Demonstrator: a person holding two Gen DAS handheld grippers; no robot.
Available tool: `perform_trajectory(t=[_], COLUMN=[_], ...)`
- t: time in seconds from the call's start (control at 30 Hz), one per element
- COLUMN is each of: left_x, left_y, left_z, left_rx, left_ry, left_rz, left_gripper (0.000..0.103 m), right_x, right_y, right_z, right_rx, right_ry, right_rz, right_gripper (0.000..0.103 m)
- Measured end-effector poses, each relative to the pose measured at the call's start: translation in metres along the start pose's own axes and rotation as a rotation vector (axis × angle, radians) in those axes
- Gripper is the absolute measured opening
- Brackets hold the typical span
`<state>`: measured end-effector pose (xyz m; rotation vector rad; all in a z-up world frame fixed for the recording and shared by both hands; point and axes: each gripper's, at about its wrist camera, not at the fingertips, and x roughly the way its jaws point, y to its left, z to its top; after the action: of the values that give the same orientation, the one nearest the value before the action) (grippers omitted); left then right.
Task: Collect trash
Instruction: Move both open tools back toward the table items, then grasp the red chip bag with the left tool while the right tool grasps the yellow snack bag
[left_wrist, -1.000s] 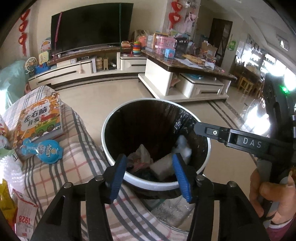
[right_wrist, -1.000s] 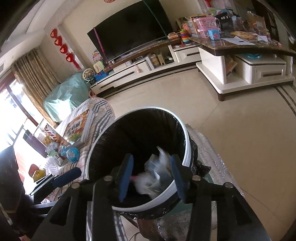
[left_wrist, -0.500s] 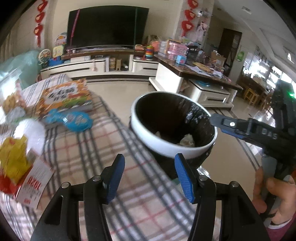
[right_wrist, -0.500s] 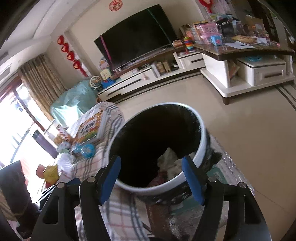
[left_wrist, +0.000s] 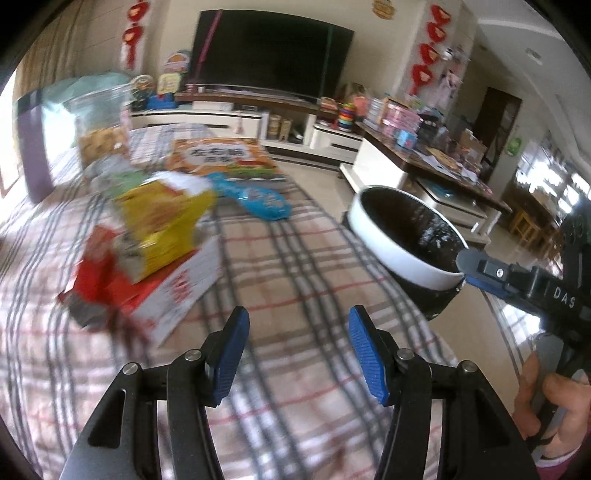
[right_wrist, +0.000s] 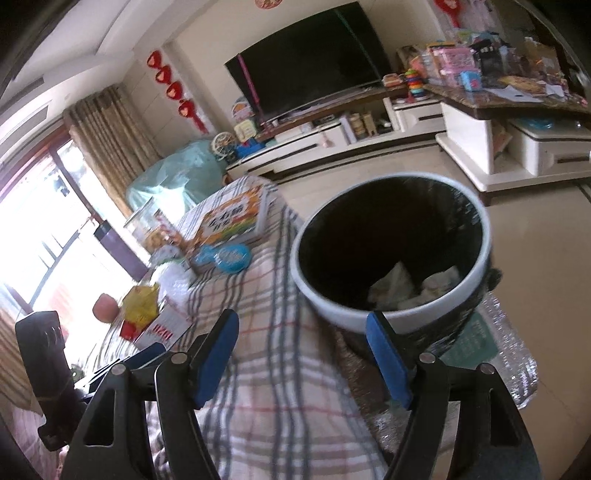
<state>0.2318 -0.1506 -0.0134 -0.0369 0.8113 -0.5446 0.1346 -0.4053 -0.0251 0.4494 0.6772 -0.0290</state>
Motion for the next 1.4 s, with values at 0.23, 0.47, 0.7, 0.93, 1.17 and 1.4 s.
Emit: perform_trajectory(t=[0.23,0.47,0.7,0.93,1.17,1.4], left_x=[-0.027,-0.053,-0.056,-0.031,-0.007,-0.014], left_y=[0.036,0.059,0.099,0.122,0.123,0.129], left_z=[-0.004,-0.02,-0.027,-0.013,0.001,-0.005], left_rx=[-0.077,-0.081,-0.143,-0.165,-0.126,-0.109], left_ry=[-0.037,-0.078,-0.062,-0.022,0.022,-0.007], left_rz=[0.043,0.101,0.141,0.152,0.114,0.137], left_gripper=[0.056,0.056,0.056,0.054,0.012,0.003], right_x=[0.019,0.038,0.056,0.077,0.096,0.119], right_y=[0.032,0.063,0.092,0.129,0.167,0.167], right_z=[-0.018,-0.034,-0.038,-0.037,-0.031,-0.026], right_rx=[-0.035,-0.07,-0.097,-0.141,-0.201,-0.194], right_ry=[0.053,0.104,0.135,0.144,0.1,0.094], right_rz=[0.039,0.069,0.1,0.135,0.159,0.122], right_gripper=[0.073,0.073,0.073,0.073,0.072,0.016])
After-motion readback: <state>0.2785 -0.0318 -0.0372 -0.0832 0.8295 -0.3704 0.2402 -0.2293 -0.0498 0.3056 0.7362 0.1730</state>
